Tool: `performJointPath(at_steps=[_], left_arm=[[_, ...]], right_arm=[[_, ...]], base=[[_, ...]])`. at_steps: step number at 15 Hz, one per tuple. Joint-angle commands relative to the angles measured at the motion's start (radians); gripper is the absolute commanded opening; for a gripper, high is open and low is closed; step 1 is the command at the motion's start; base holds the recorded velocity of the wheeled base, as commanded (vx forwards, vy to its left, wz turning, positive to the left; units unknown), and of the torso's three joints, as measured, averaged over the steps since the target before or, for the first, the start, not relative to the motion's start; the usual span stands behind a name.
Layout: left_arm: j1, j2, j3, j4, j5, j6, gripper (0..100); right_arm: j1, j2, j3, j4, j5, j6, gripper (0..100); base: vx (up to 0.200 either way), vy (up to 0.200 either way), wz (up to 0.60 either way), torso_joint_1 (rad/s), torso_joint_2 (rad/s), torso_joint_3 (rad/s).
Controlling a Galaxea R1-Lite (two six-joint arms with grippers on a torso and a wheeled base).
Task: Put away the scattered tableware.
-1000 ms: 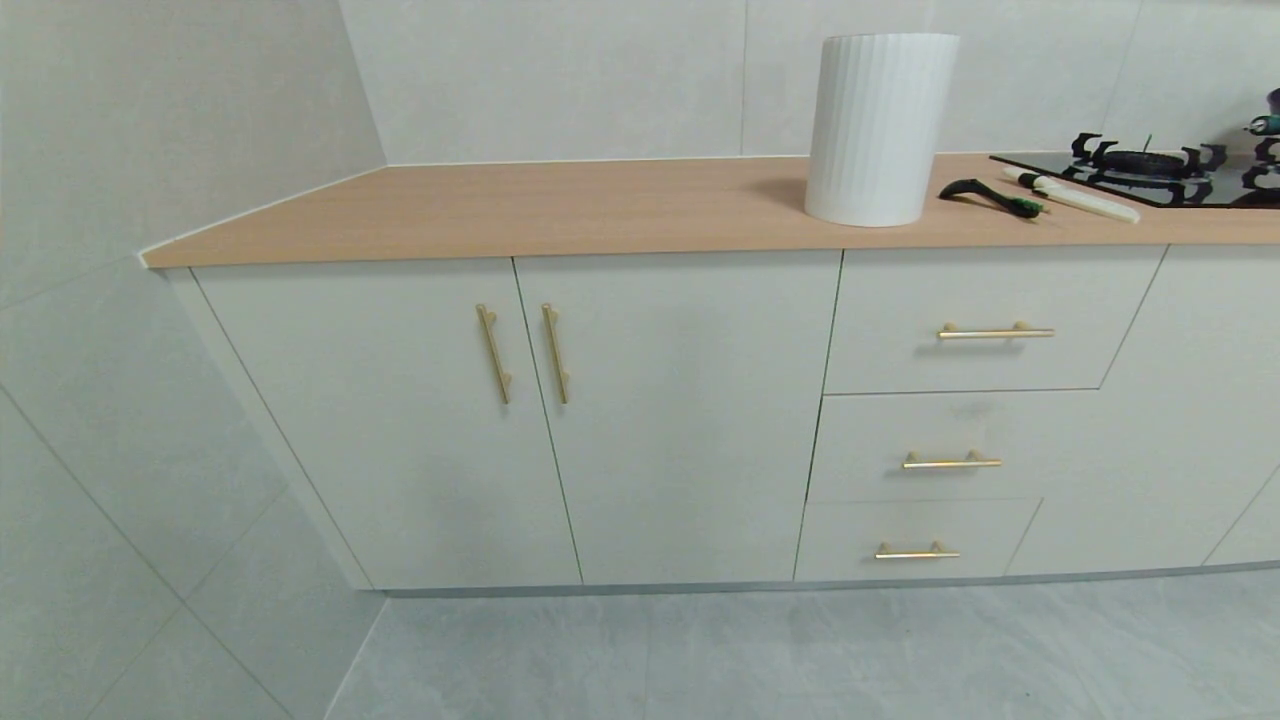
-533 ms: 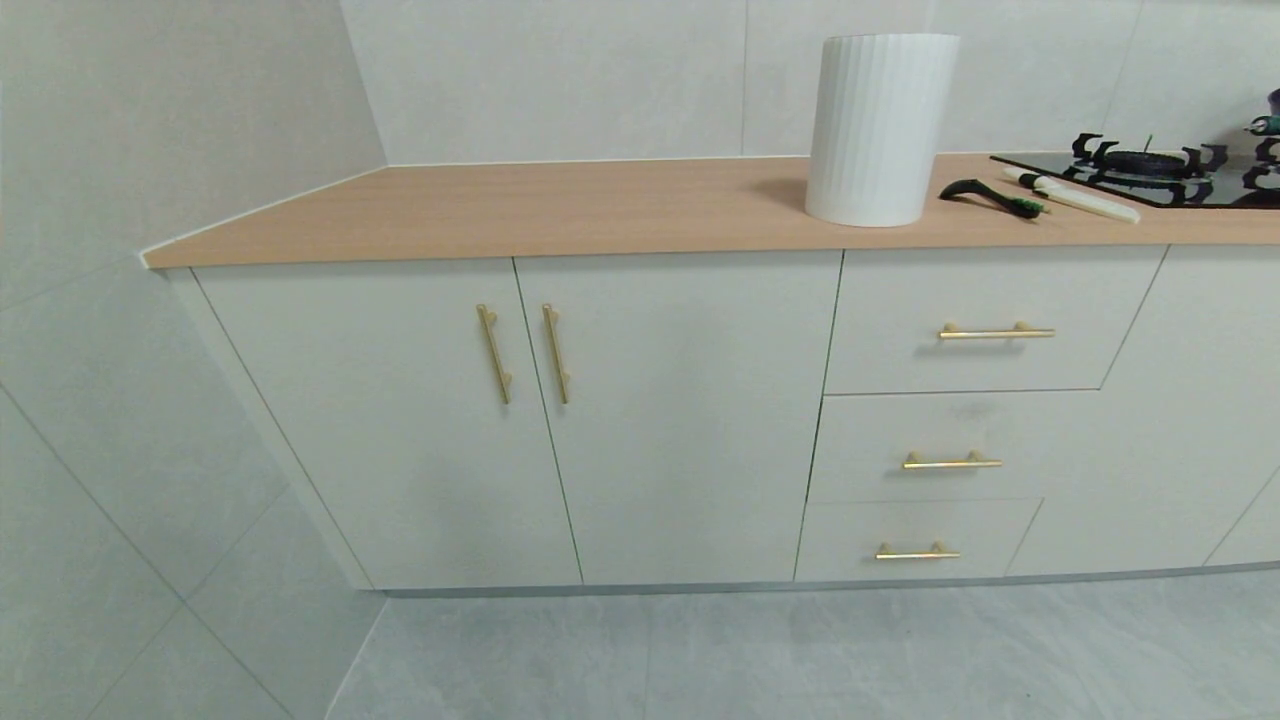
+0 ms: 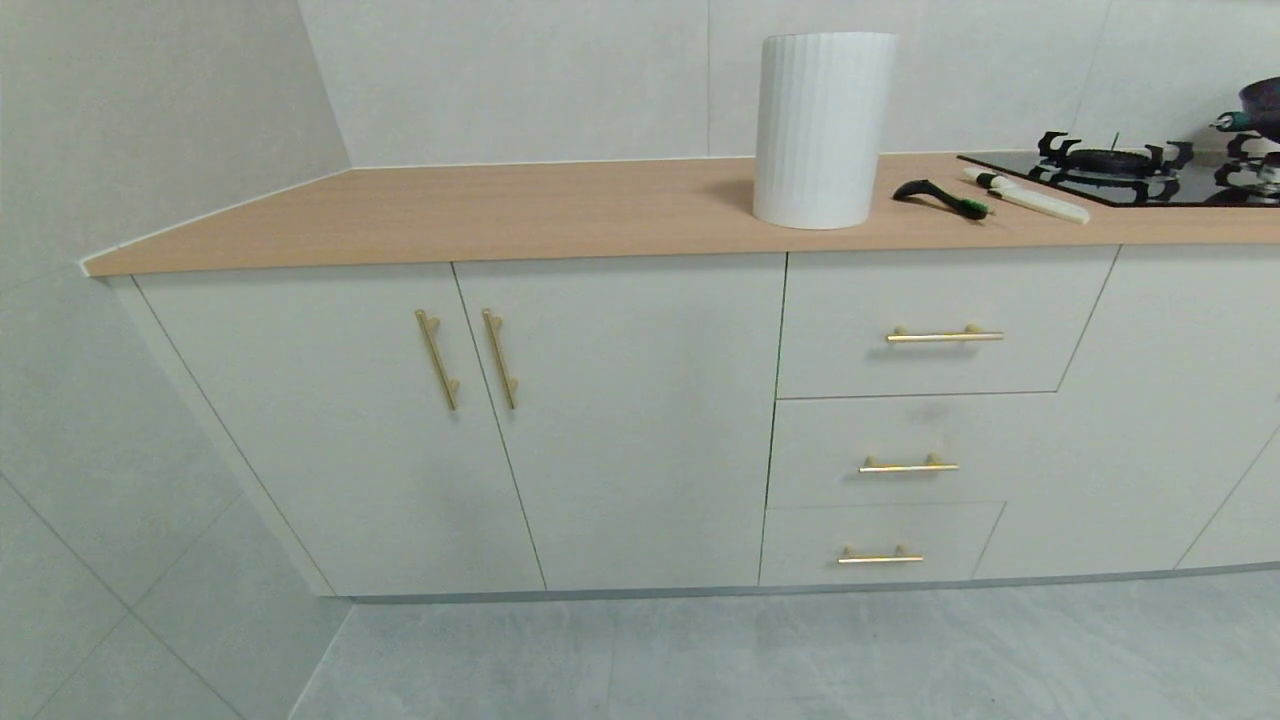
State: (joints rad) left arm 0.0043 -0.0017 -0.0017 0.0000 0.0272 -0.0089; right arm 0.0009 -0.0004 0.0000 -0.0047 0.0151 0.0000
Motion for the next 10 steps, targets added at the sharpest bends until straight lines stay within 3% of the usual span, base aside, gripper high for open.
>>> performJointPath(at_steps=[1, 4, 10], left_arm=[[0.0, 0.002, 0.0, 0.0, 0.0, 0.0, 100], [0.0, 0.002, 0.0, 0.0, 0.0, 0.0, 100], [0.0, 0.002, 0.0, 0.0, 0.0, 0.001, 100]], right_arm=[[0.001, 0.002, 0.0, 0.0, 0.0, 0.0, 100], [0.001, 0.002, 0.0, 0.0, 0.0, 0.0, 100], [0.001, 0.002, 0.0, 0.0, 0.0, 0.0, 100]], base=[[0.0, 0.0, 0.0, 0.0, 0.0, 0.0], [0.0, 0.0, 0.0, 0.0, 0.0, 0.0], [0.2, 0.0, 0.0, 0.002, 0.0, 0.001]])
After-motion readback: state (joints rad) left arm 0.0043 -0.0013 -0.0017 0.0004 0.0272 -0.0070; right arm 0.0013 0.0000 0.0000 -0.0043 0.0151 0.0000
